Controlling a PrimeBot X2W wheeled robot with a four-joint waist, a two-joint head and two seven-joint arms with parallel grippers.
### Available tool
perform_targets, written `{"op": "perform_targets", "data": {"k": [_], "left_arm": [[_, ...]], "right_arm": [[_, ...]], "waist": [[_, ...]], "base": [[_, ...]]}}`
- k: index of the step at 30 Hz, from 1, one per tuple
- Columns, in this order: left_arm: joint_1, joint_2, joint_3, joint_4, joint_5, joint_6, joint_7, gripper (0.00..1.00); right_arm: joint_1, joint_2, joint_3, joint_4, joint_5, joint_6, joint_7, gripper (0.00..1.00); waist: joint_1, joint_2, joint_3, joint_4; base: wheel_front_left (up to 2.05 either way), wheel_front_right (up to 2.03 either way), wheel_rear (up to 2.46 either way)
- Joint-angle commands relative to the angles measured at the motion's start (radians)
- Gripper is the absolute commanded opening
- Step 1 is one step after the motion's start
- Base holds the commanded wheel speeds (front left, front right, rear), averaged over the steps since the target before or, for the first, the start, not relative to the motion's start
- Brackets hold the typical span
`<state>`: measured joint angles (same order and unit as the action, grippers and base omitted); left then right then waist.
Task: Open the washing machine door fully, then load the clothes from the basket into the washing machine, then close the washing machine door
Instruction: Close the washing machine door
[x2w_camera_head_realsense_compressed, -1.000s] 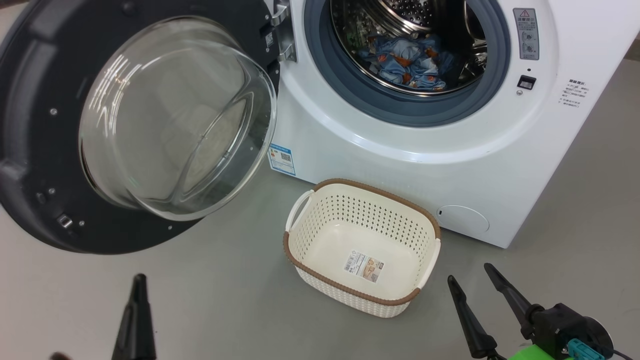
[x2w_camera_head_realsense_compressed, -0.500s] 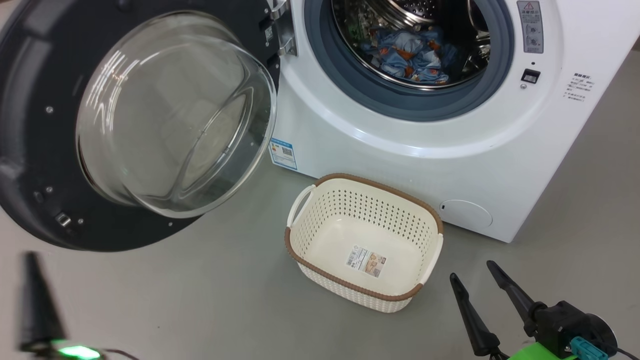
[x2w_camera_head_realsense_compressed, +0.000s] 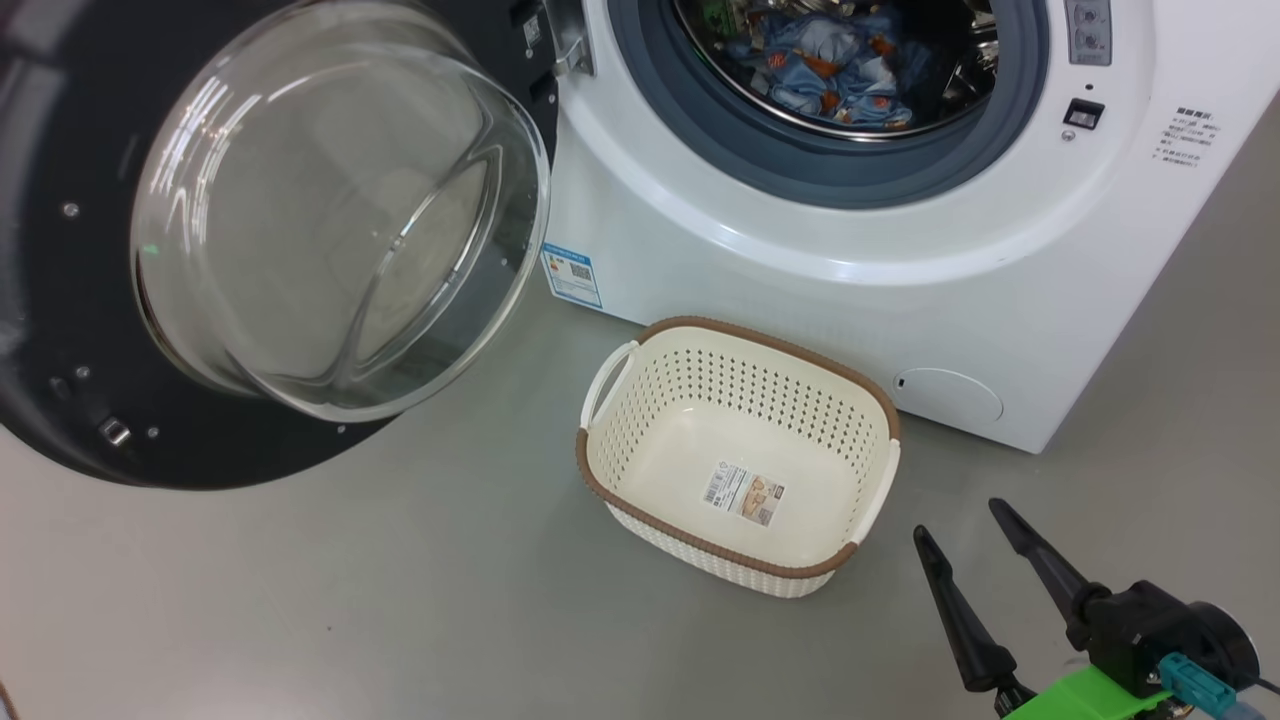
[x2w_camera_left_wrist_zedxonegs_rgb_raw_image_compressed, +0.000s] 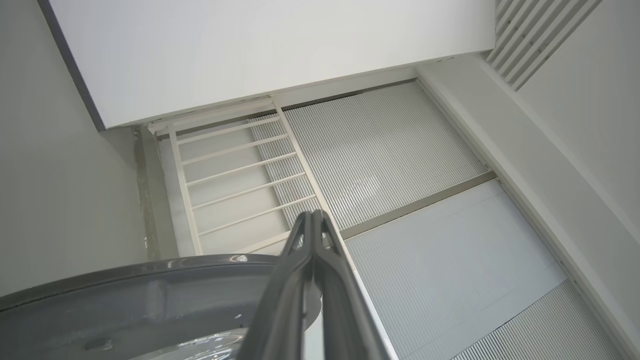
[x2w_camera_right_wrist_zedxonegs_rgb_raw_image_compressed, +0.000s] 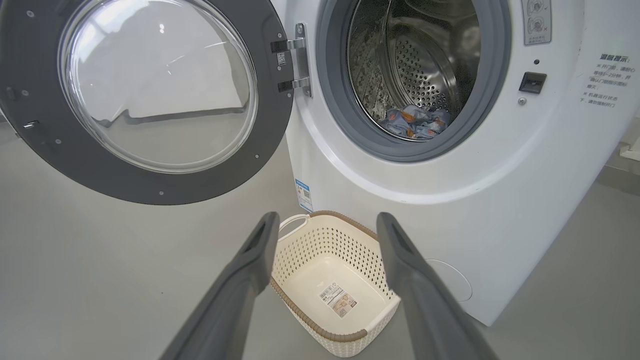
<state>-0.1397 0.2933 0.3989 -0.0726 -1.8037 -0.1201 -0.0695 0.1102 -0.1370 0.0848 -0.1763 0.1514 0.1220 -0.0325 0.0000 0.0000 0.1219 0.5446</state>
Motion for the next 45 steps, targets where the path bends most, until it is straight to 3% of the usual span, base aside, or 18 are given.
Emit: {"op": "perform_targets", "data": {"k": [1,8,16,26,37,45], "left_arm": [[-0.083,0.078,0.048,0.06,-0.026,-0.01,0.04,0.0],[-0.221,0.199,0.062,0.361,-0.084,0.003,0.148,0.0],[-0.312,0.26,0.013,0.56,-0.094,0.06,0.234,0.0],[-0.382,0.301,-0.063,0.668,-0.037,0.071,0.284,0.0],[-0.404,0.31,-0.09,0.734,-0.006,0.042,0.308,0.0],[-0.391,0.309,-0.125,0.717,-0.002,0.016,0.402,0.0]], "right_arm": [[-0.041,-0.015,0.023,-0.038,0.001,0.009,0.005,1.0],[-0.061,-0.041,0.038,-0.063,0.006,0.009,0.027,1.0],[-0.086,-0.073,0.046,-0.091,0.014,0.009,0.056,1.0],[-0.109,-0.115,0.042,-0.137,0.023,0.009,0.093,1.0],[-0.122,-0.13,0.032,-0.158,0.028,0.009,0.113,1.0],[-0.127,-0.13,0.029,-0.17,0.026,0.009,0.115,1.0]], "waist": [[0.0,0.0,0.01,0.0],[0.0,0.0,0.052,-0.029],[0.0,0.0,0.113,-0.063],[0.0,0.0,0.187,-0.09],[0.0,0.0,0.219,-0.098],[0.0,0.0,0.227,-0.089]], "base": [[0.0,0.0,0.0],[0.0,0.0,0.0],[0.0,0.0,0.0],[0.0,0.0,0.0],[0.0,0.0,0.0],[0.0,0.0,0.0]]}}
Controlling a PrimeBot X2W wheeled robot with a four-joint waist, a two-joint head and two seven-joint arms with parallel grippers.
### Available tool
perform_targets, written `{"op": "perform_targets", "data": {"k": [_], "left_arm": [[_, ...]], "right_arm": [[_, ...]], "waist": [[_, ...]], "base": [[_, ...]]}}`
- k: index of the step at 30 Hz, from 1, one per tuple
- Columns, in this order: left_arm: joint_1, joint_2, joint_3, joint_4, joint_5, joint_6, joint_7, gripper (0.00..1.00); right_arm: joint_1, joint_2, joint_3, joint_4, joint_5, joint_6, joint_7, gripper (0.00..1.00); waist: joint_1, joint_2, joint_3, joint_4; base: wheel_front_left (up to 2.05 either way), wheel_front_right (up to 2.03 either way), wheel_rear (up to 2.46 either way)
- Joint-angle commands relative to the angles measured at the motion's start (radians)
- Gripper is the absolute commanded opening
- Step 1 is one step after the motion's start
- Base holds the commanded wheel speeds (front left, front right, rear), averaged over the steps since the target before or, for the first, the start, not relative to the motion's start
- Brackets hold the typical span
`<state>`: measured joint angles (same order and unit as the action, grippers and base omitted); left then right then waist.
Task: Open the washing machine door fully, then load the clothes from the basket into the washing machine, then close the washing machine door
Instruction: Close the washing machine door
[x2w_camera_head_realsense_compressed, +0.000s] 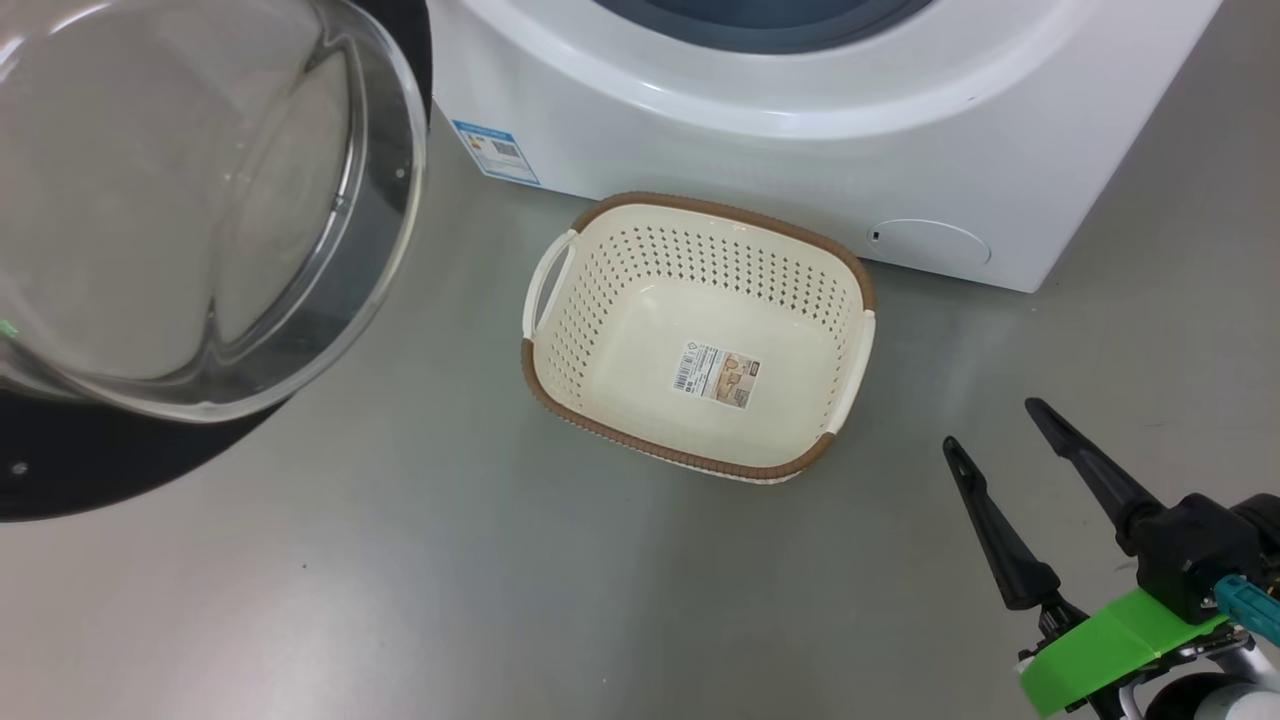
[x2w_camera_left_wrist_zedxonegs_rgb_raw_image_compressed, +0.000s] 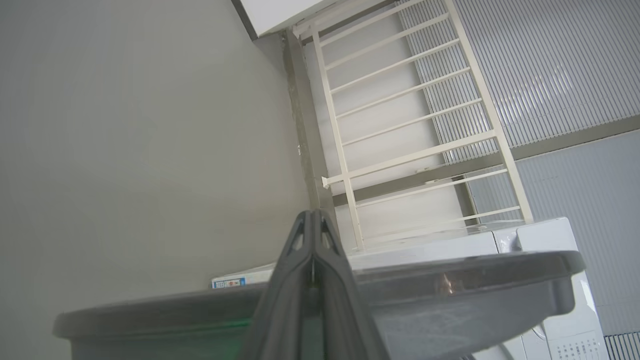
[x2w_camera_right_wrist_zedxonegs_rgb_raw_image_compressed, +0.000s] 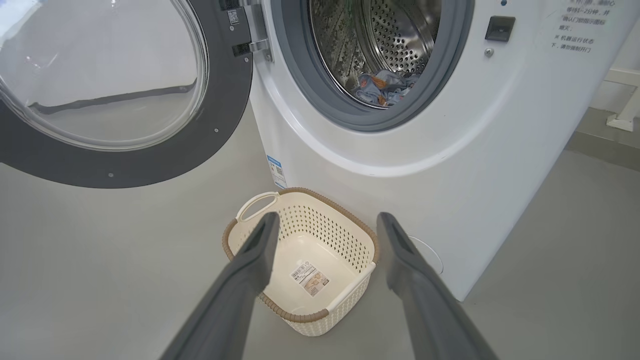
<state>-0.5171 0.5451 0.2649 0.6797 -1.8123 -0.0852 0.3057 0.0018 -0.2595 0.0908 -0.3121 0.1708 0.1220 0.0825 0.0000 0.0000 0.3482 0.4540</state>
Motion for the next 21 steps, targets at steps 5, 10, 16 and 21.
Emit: {"op": "perform_targets", "data": {"k": [5,10,16,21], "left_arm": [[0.007,0.047,-0.005,-0.066,-0.005,-0.031,0.095,0.0],[0.031,0.036,-0.011,-0.102,-0.016,-0.038,0.145,0.0],[0.085,0.016,-0.029,-0.207,-0.01,-0.044,0.215,0.0],[0.118,-0.016,-0.049,-0.311,-0.005,-0.045,0.257,0.0]], "right_arm": [[-0.019,-0.004,0.022,-0.036,0.008,0.009,-0.003,1.0],[-0.021,-0.001,0.023,-0.034,0.008,0.009,-0.006,1.0],[-0.025,0.01,0.019,-0.023,0.011,0.009,-0.02,1.0],[-0.022,0.023,0.014,-0.015,0.009,0.009,-0.03,1.0]], "waist": [[0.0,0.0,0.0,0.012],[0.0,0.0,-0.003,0.019],[0.0,0.0,-0.016,0.025],[0.0,0.0,-0.024,0.03]], "base": [[0.0,0.0,0.0],[0.0,0.0,0.0],[0.0,0.0,0.0],[0.0,0.0,0.0]]}}
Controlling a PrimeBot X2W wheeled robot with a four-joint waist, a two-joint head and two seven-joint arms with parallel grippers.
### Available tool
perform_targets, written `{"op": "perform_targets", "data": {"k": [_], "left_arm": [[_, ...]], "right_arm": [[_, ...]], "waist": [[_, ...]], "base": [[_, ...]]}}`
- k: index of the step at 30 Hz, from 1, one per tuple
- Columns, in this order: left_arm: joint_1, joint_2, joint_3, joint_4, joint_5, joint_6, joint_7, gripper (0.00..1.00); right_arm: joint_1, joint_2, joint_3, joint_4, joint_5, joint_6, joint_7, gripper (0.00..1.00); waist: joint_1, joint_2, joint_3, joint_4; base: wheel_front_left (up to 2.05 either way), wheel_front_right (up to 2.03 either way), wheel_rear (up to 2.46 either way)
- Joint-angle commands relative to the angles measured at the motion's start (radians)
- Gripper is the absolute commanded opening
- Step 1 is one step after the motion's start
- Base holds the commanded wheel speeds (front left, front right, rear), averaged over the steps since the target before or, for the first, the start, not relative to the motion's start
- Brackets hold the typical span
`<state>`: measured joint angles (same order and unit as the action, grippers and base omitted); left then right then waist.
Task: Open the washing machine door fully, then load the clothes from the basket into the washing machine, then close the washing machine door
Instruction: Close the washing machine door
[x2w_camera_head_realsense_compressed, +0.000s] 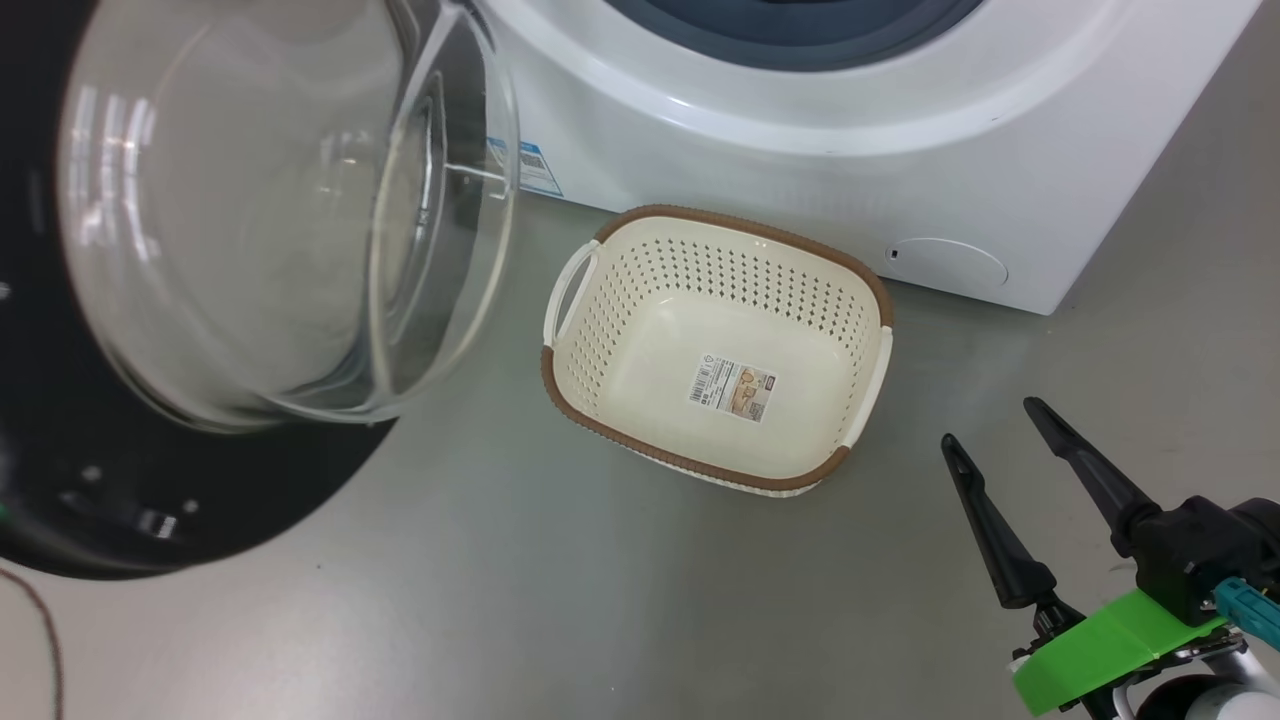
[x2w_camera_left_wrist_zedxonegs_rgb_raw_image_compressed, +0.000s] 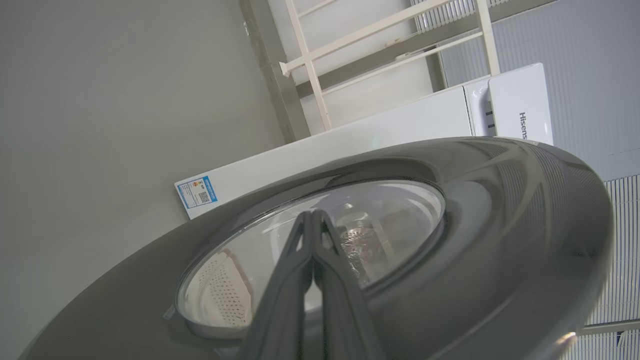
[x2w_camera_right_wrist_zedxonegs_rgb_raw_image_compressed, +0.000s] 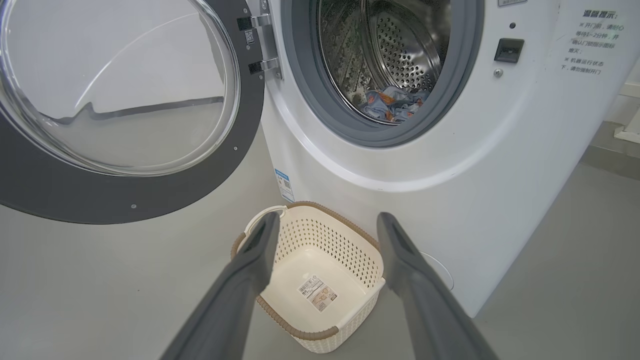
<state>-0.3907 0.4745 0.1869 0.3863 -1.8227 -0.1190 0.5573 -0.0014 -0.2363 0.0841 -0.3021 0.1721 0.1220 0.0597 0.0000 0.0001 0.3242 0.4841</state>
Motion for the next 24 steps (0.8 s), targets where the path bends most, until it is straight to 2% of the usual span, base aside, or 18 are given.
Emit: {"op": "perform_targets", "data": {"k": [1,12,24], "left_arm": [[-0.001,0.049,0.024,-0.038,0.006,-0.011,0.016,0.0],[0.079,0.002,-0.037,-0.244,0.014,-0.012,0.124,0.0],[0.11,-0.052,-0.134,-0.386,0.018,-0.006,0.197,0.0]], "right_arm": [[-0.019,0.002,0.022,-0.023,0.007,0.009,-0.009,1.0],[-0.025,0.027,0.027,0.006,0.013,0.009,-0.046,1.0],[-0.036,0.07,0.045,0.052,0.017,0.009,-0.101,1.0]], "waist": [[0.0,-0.0001,-0.002,0.0],[0.0,-0.0001,-0.02,-0.036],[0.0,-0.0001,-0.061,-0.149]], "base": [[0.0,0.0,0.0],[0.0,0.0,0.0],[0.0,0.0,0.0]]}}
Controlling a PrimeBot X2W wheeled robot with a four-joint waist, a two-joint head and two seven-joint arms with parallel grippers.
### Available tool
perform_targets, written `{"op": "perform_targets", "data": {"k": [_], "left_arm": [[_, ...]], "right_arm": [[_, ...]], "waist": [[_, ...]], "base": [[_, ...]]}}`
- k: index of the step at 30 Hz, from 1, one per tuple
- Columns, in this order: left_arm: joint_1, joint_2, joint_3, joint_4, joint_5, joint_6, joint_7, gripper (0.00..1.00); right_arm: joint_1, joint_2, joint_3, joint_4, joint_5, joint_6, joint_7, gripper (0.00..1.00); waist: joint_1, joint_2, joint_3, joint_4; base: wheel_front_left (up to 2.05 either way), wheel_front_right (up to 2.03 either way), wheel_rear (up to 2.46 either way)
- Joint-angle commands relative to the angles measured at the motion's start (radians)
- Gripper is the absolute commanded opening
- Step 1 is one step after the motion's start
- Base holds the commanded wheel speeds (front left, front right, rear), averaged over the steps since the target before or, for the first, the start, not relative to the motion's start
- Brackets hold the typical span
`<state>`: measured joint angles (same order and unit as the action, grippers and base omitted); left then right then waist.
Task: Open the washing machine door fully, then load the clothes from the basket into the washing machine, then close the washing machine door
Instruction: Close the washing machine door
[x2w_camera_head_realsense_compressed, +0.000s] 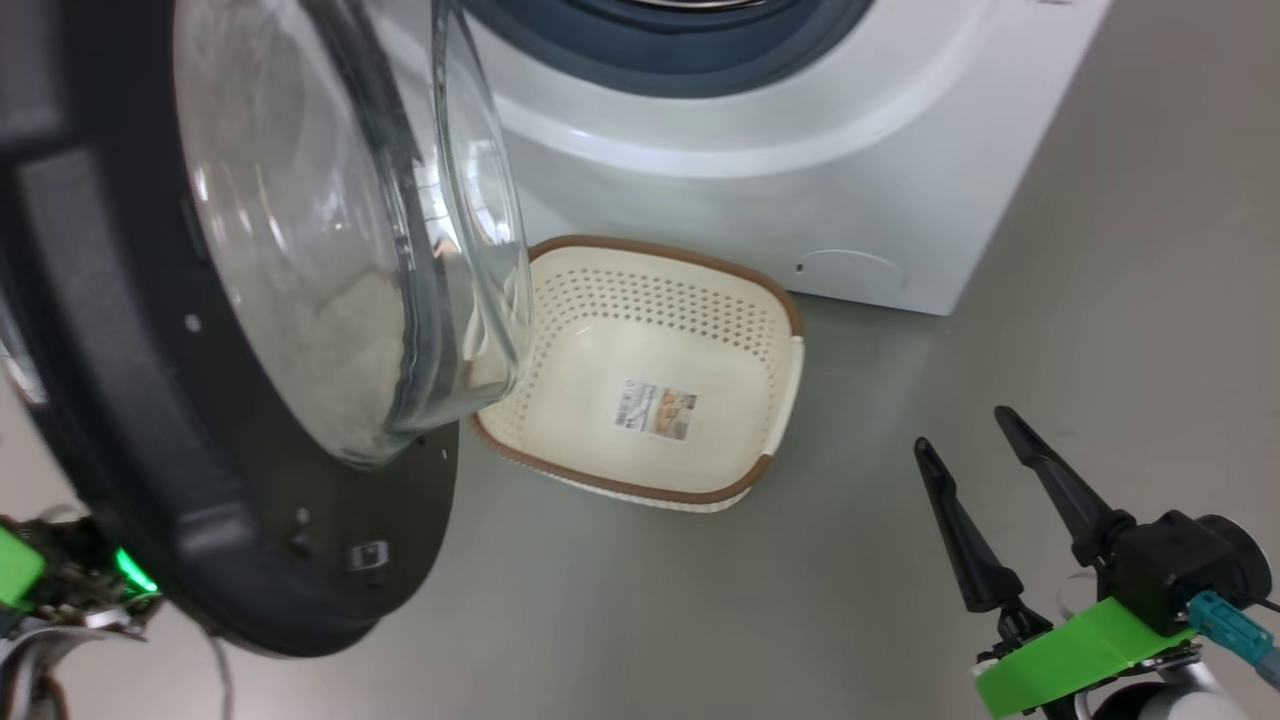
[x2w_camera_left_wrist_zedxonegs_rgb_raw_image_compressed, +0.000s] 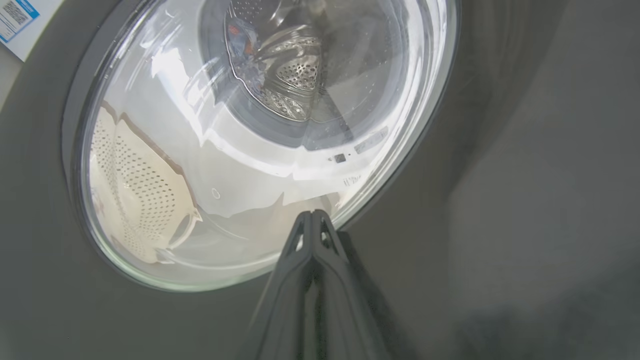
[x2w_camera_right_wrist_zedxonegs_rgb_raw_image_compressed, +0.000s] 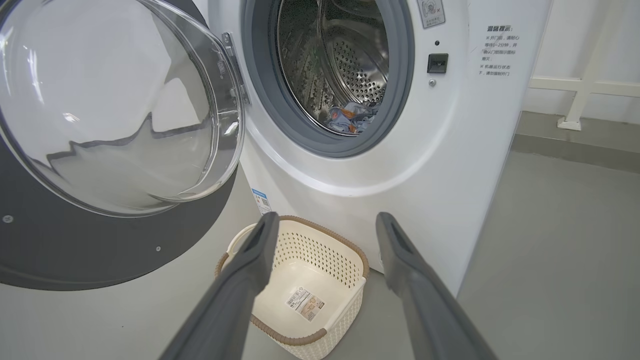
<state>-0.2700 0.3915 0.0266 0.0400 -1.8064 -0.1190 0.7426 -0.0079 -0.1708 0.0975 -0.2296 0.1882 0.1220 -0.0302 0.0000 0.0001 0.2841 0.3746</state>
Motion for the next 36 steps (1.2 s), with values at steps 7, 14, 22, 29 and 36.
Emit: {"op": "perform_targets", "data": {"k": [7,14,22,29,36], "left_arm": [[-0.026,0.011,-0.023,-0.079,0.015,0.032,0.027,0.0],[-0.041,0.002,-0.046,-0.077,0.025,0.06,0.032,0.0],[-0.075,-0.013,-0.064,-0.037,0.035,0.072,0.032,0.0],[-0.101,-0.035,-0.056,0.029,0.044,0.08,0.0,0.0],[-0.149,-0.058,-0.043,0.11,0.055,0.07,-0.037,0.0]], "right_arm": [[-0.03,0.033,0.048,0.02,0.003,0.009,-0.047,1.0],[-0.026,0.054,0.063,0.053,0.006,0.009,-0.07,1.0],[-0.027,0.067,0.076,0.082,0.009,0.009,-0.089,1.0],[-0.017,0.082,0.085,0.103,0.018,0.009,-0.102,1.0],[-0.02,0.088,0.098,0.116,0.024,0.009,-0.108,1.0]], "waist": [[0.0,-0.0001,-0.058,-0.137],[0.0,-0.0001,-0.089,-0.226],[0.0,-0.0001,-0.115,-0.336],[0.0,-0.0001,-0.136,-0.423],[0.0,-0.0001,-0.14,-0.48]], "base": [[0.0,0.0,0.0],[0.0,0.0,0.0],[0.0,0.0,0.0],[0.0,0.0,0.0],[0.0,0.0,0.0]]}}
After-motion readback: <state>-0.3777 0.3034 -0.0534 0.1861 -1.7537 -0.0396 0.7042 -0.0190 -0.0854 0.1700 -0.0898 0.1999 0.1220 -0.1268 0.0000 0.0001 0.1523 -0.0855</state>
